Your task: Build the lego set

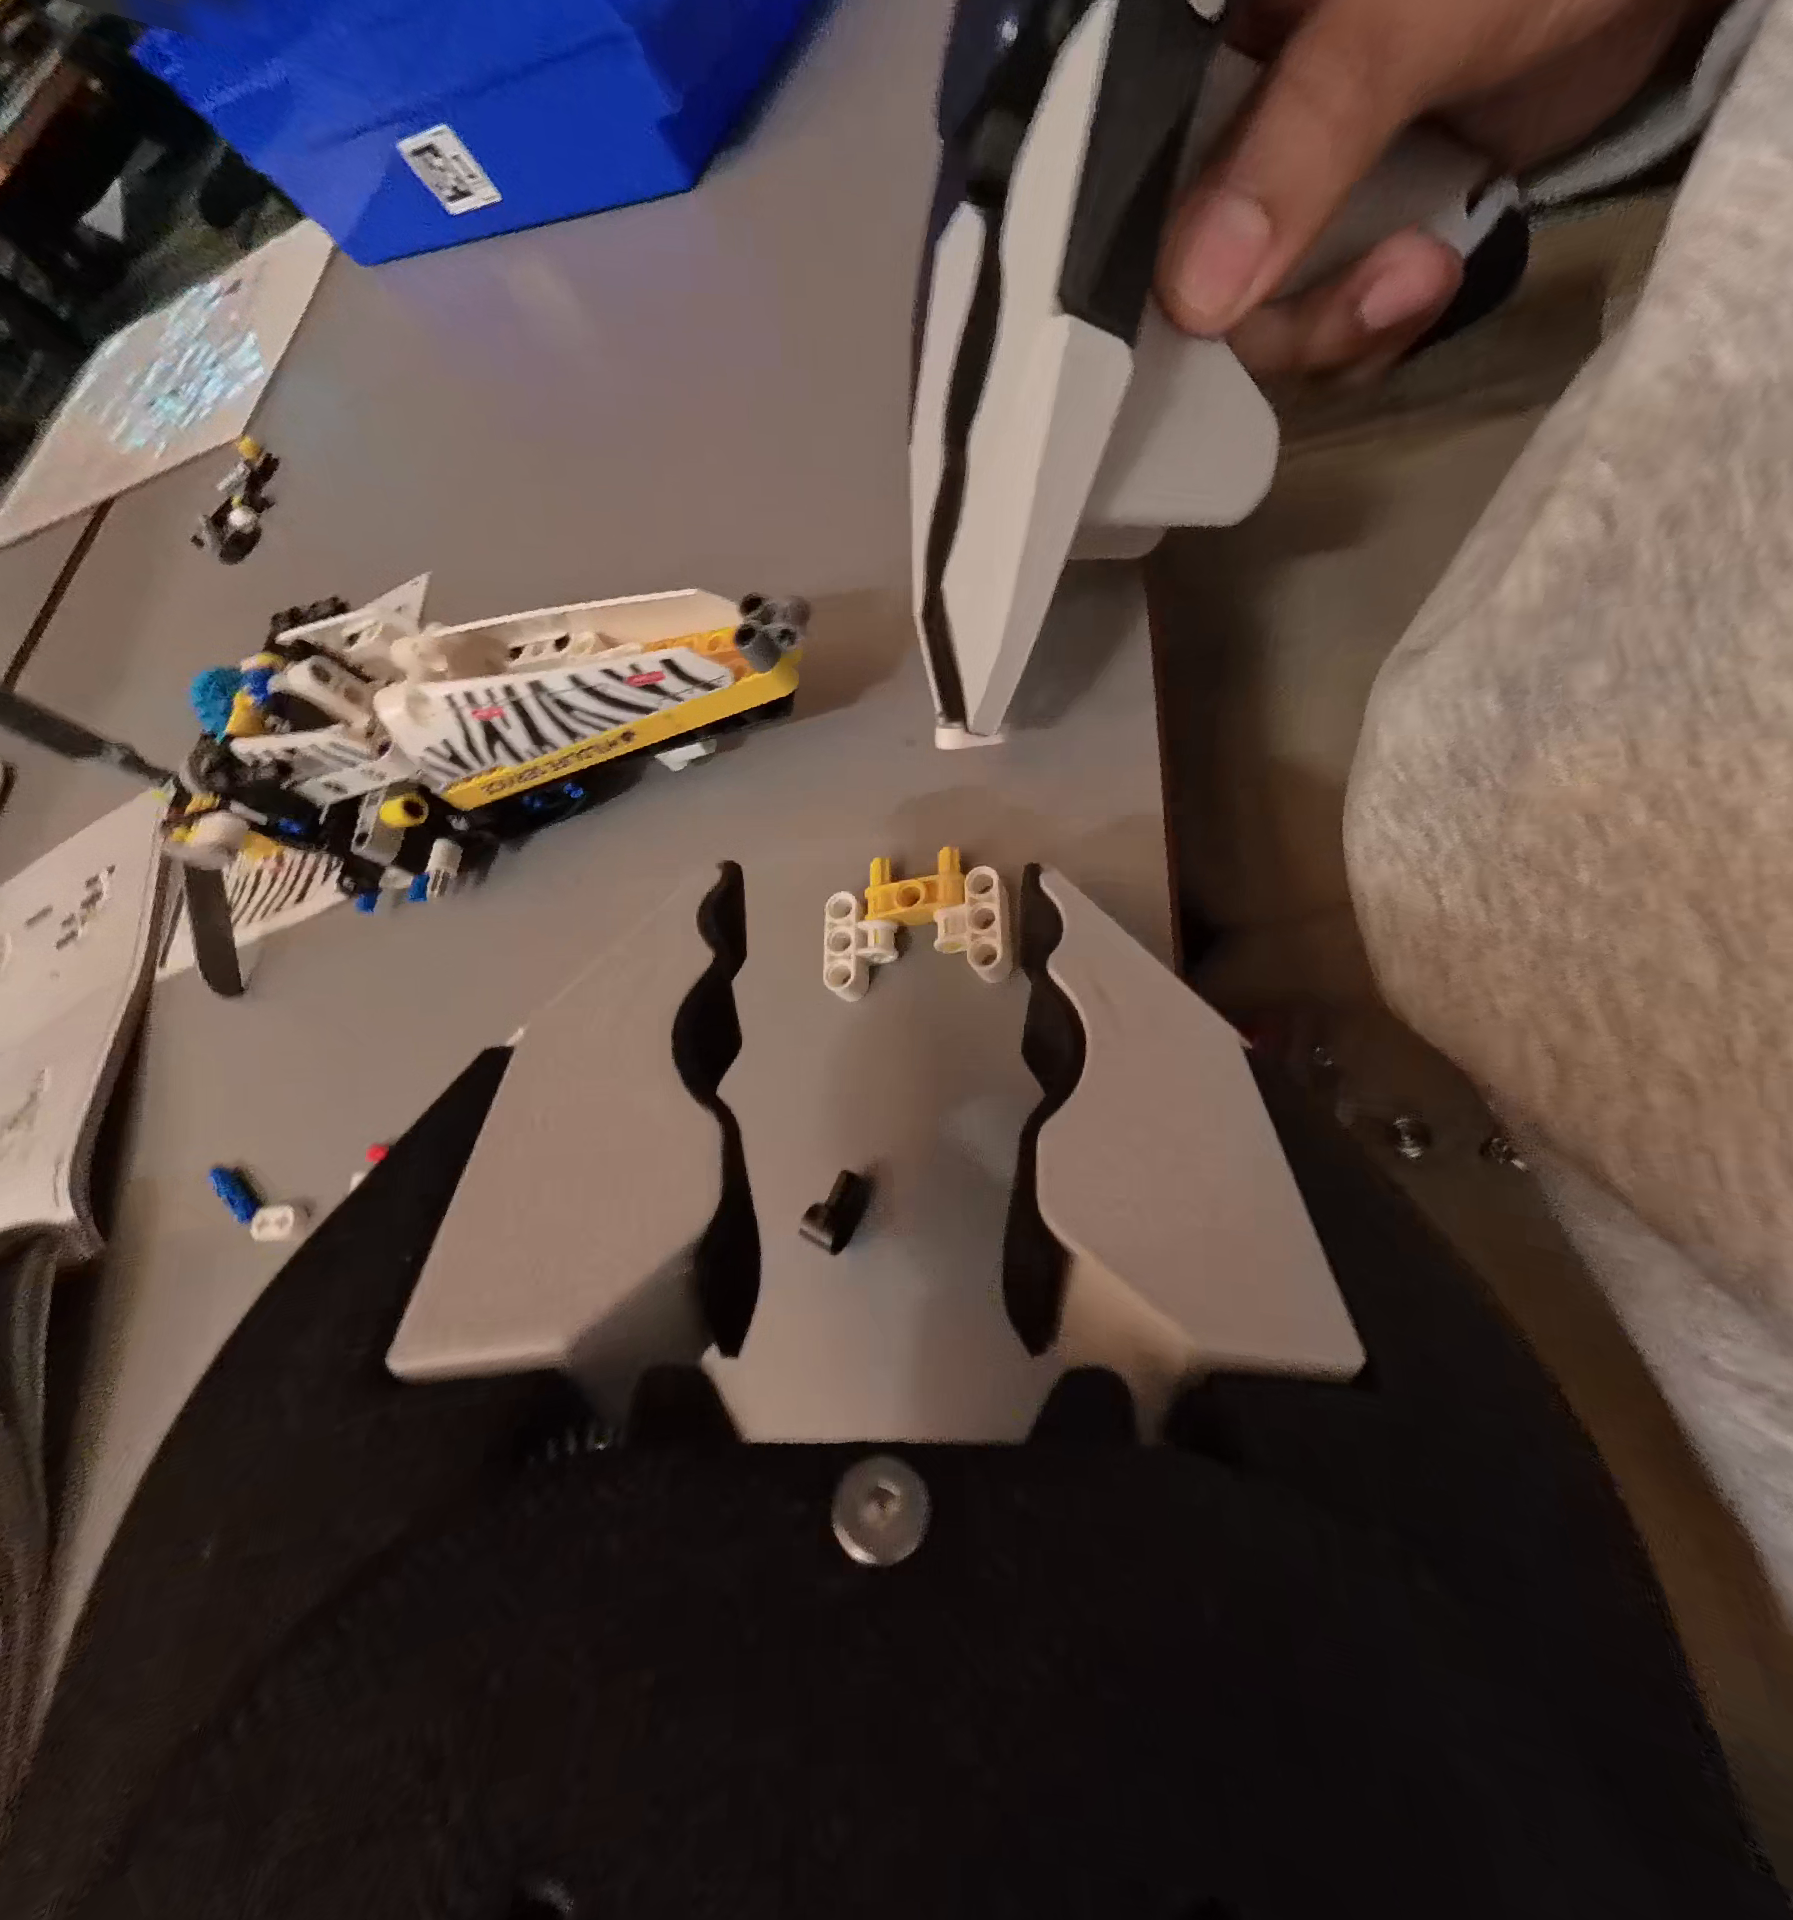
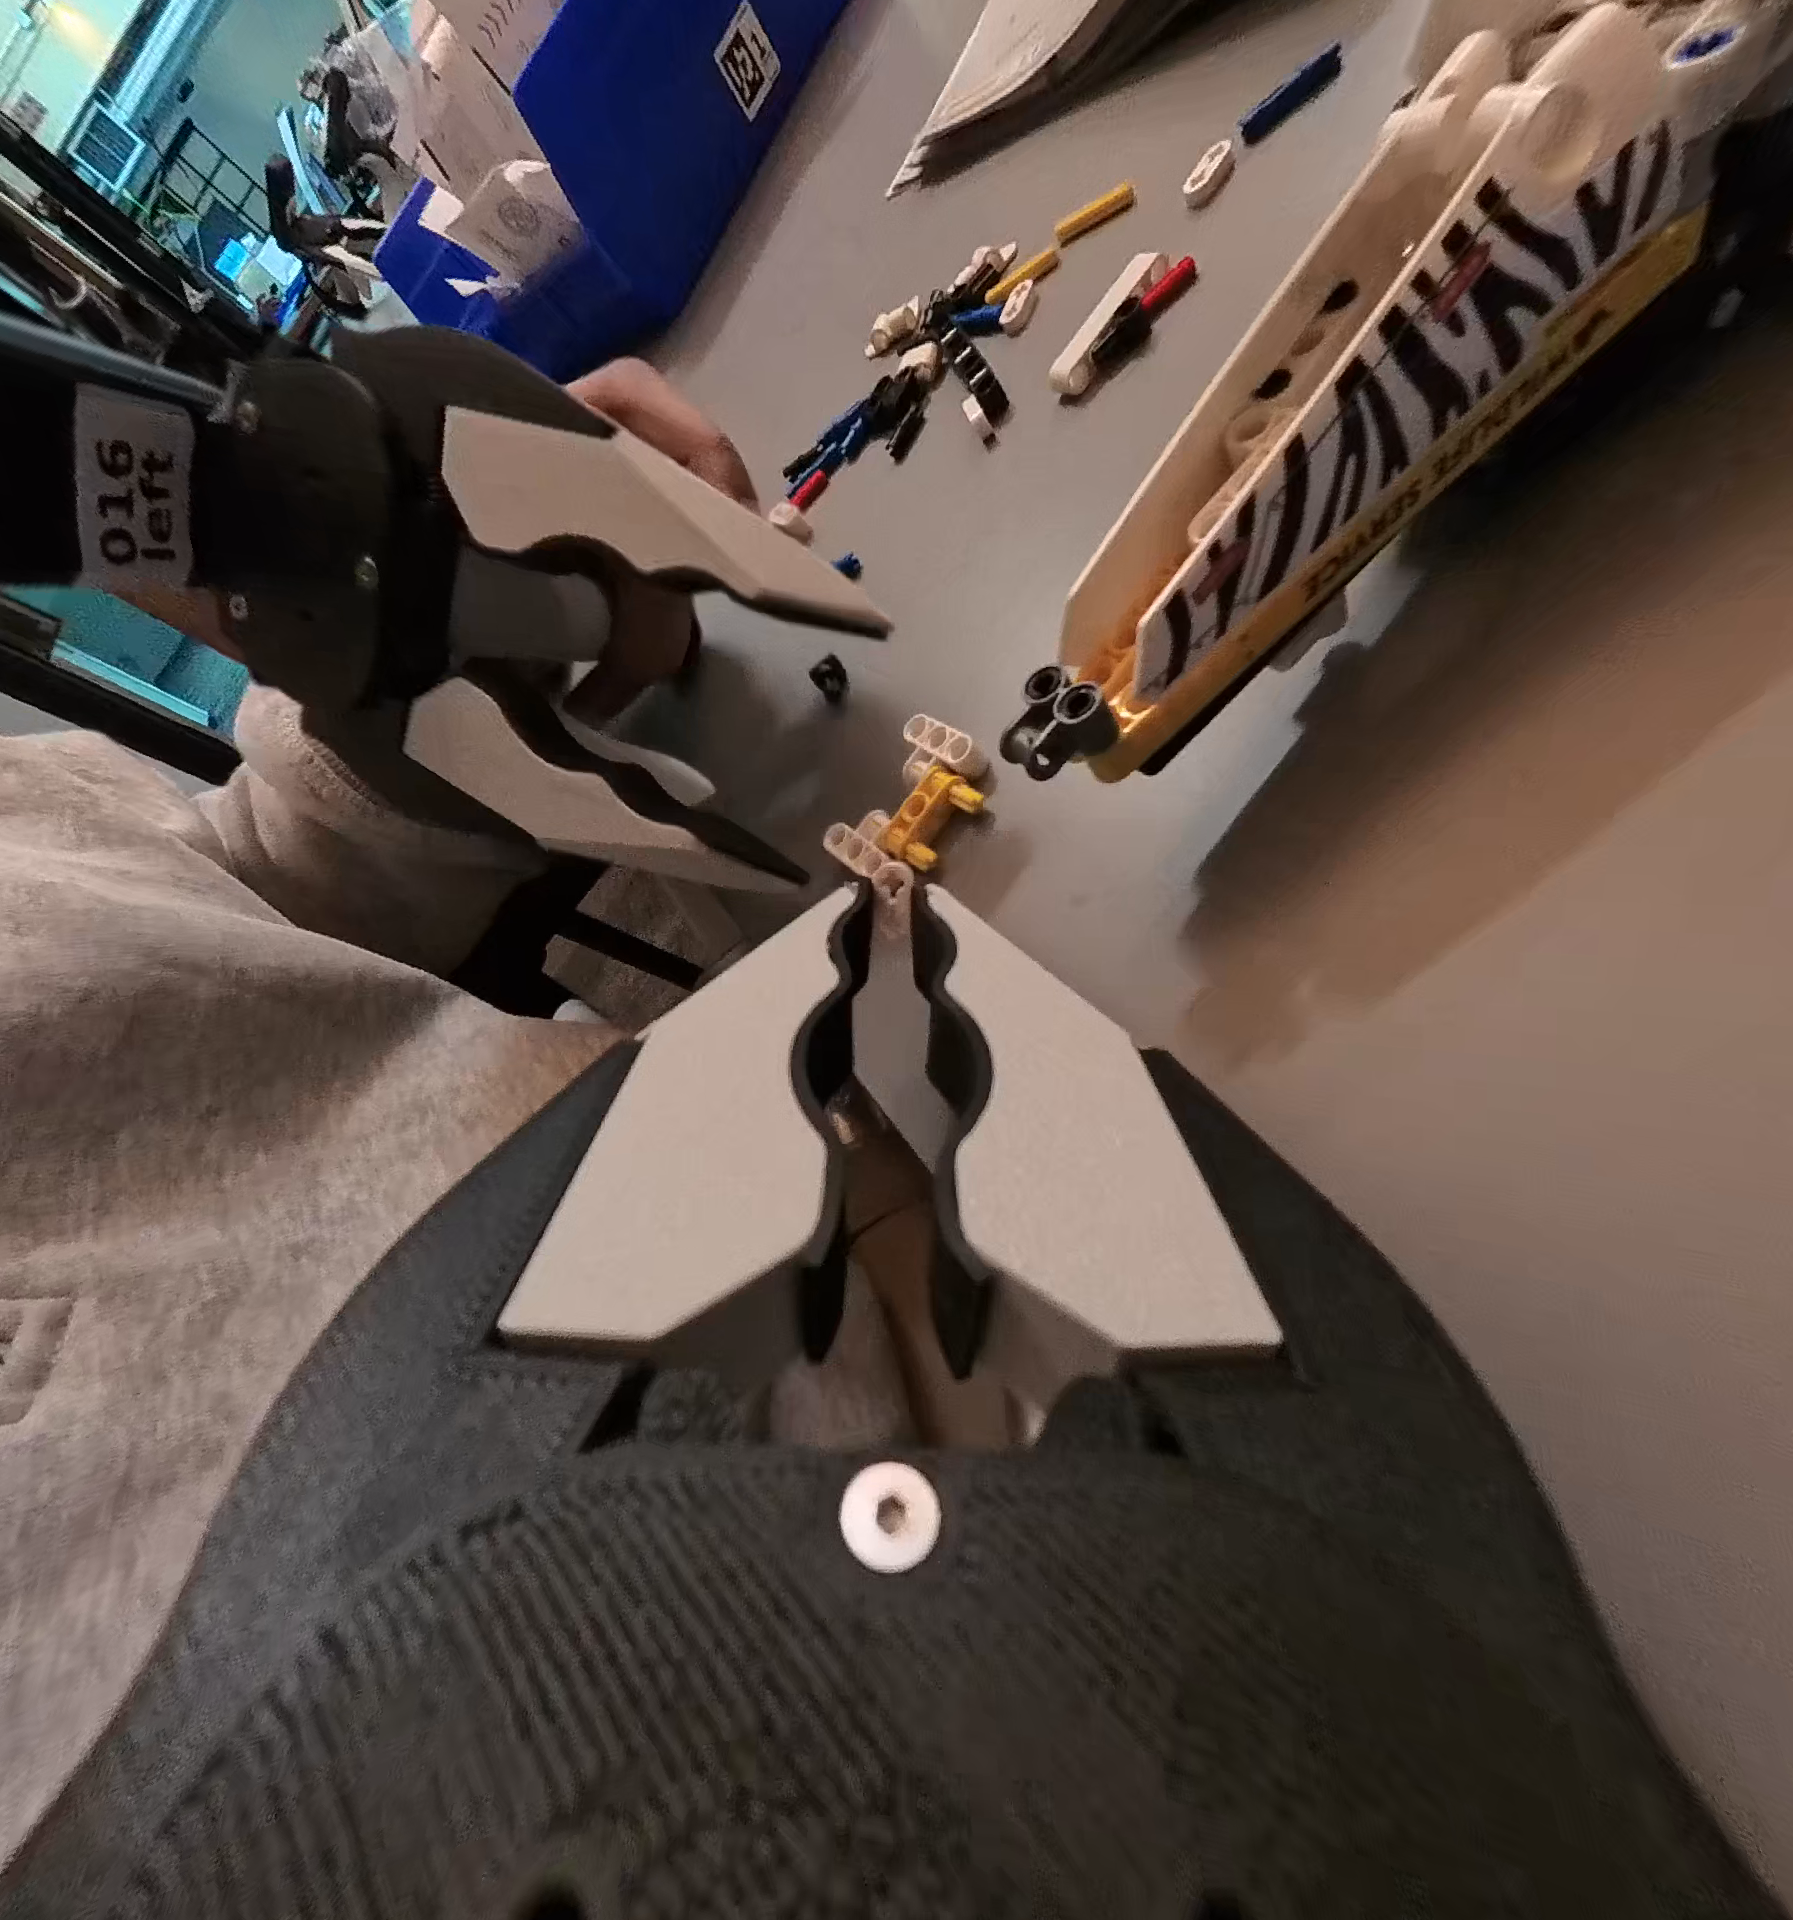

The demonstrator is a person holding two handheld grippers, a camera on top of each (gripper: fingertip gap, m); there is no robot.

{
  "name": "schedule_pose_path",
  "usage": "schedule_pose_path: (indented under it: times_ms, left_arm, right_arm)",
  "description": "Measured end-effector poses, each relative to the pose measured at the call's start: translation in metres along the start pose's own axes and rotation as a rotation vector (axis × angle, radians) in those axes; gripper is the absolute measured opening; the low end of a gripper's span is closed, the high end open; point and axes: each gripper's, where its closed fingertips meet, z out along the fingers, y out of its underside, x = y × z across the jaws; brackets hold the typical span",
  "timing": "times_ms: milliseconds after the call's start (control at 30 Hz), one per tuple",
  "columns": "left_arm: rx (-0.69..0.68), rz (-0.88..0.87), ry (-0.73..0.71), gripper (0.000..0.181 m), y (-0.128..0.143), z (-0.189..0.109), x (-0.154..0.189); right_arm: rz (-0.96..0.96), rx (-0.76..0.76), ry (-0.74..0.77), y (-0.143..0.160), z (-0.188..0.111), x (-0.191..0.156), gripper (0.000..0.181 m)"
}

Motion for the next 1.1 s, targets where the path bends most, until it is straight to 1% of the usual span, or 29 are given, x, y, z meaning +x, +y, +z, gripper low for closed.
schedule_pose_path:
  times_ms: [67,133,167,233,367,400,467,600,733,867,933,1100]
  left_arm:
    - [0.025,-0.070,-0.011,0.051,-0.002,-0.007,-0.003]
    - [0.048,-0.123,-0.021,0.039,-0.006,-0.013,-0.002]
    - [0.042,-0.146,-0.033,0.031,-0.006,-0.013,-0.002]
    - [-0.024,-0.180,-0.040,0.021,0.000,-0.009,0.003]
    - [-0.203,-0.205,-0.038,0.030,0.020,0.004,0.014]
    - [-0.207,-0.215,-0.037,0.028,0.019,0.006,0.015]
    - [-0.203,-0.246,-0.006,0.029,0.015,0.008,0.020]
    - [-0.207,-0.299,0.024,0.019,0.014,0.012,0.024]
    - [-0.205,-0.338,-0.003,0.020,0.013,0.014,0.021]
    - [-0.176,-0.478,-0.002,0.022,0.010,0.021,0.021]
    - [-0.164,-0.531,-0.022,0.018,0.009,0.024,0.018]
    - [-0.159,-0.545,-0.078,0.016,0.010,0.025,0.012]
  right_arm:
    - [-0.006,0.009,0.006,0.000,-0.001,0.002,0.005]
    - [-0.004,0.018,0.006,-0.001,-0.003,0.003,0.005]
    - [-0.001,0.024,0.004,-0.001,-0.003,0.004,0.005]
    - [0.006,0.031,-0.003,-0.002,-0.003,0.004,0.005]
    - [-0.003,0.032,-0.018,-0.003,-0.001,0.001,0.005]
    - [-0.008,0.030,-0.021,-0.003,-0.001,0.000,0.005]
    - [-0.024,0.026,-0.016,-0.002,-0.001,-0.002,0.005]
    - [-0.043,0.029,0.002,0.000,-0.004,-0.001,0.005]
    - [-0.026,0.045,-0.009,0.003,-0.006,-0.002,0.005]
    - [-0.027,0.054,-0.012,0.004,-0.008,-0.003,0.005]
    - [-0.033,0.057,-0.010,0.003,-0.009,-0.004,0.004]
    - [-0.033,0.065,-0.004,0.003,-0.013,-0.002,0.005]
